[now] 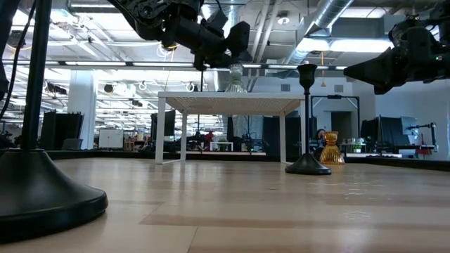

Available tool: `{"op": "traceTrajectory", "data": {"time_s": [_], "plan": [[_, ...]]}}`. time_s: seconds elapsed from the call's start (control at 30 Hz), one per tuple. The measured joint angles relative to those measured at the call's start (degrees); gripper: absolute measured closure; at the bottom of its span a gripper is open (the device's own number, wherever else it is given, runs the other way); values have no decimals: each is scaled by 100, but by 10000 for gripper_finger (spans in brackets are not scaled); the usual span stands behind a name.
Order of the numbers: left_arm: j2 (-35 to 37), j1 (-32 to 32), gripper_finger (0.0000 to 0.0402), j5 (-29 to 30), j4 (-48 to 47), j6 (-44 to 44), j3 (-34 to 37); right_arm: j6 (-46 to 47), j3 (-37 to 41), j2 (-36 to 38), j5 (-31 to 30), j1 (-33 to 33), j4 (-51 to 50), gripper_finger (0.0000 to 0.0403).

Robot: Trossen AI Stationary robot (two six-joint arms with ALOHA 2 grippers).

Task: Pick & Place candle stick holders
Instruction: Put the transparent glass candle holder on the shelf

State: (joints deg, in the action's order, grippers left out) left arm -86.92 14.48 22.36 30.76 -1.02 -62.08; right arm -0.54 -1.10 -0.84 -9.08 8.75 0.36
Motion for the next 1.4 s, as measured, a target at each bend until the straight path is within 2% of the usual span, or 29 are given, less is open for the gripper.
{"op": "traceTrajectory", "data": {"time_s": [0.3, 0.37, 0.47, 0.57, 0.77, 0.83, 0.9, 1.1, 1.4], "plan": [[492, -224, 184, 7, 15, -346, 0, 0, 0, 0, 0, 0, 2, 403], [639, -343, 189, -32, -198, -348, 0, 0, 0, 0, 0, -1, 0, 403], [763, -534, 207, -389, -800, -349, -2, -1, 0, 0, 0, 0, 2, 403], [753, -723, 244, -659, -1073, -457, 79, -1, 0, 0, -1, 0, 1, 403], [751, -938, 368, -718, -836, -669, 608, -2, 0, 0, -2, -1, 0, 403], [751, -944, 391, -710, -681, -648, 724, -1, 0, 0, -1, -2, 1, 403], [751, -944, 393, -649, -554, -634, 869, -2, 0, 0, -2, 0, 2, 403], [751, -915, 398, 58, -346, -605, 1157, -2, 0, 0, -1, 0, 0, 403], [697, -771, 398, 75, -177, -310, 1207, -2, 0, 0, -2, -1, 2, 403]]}}
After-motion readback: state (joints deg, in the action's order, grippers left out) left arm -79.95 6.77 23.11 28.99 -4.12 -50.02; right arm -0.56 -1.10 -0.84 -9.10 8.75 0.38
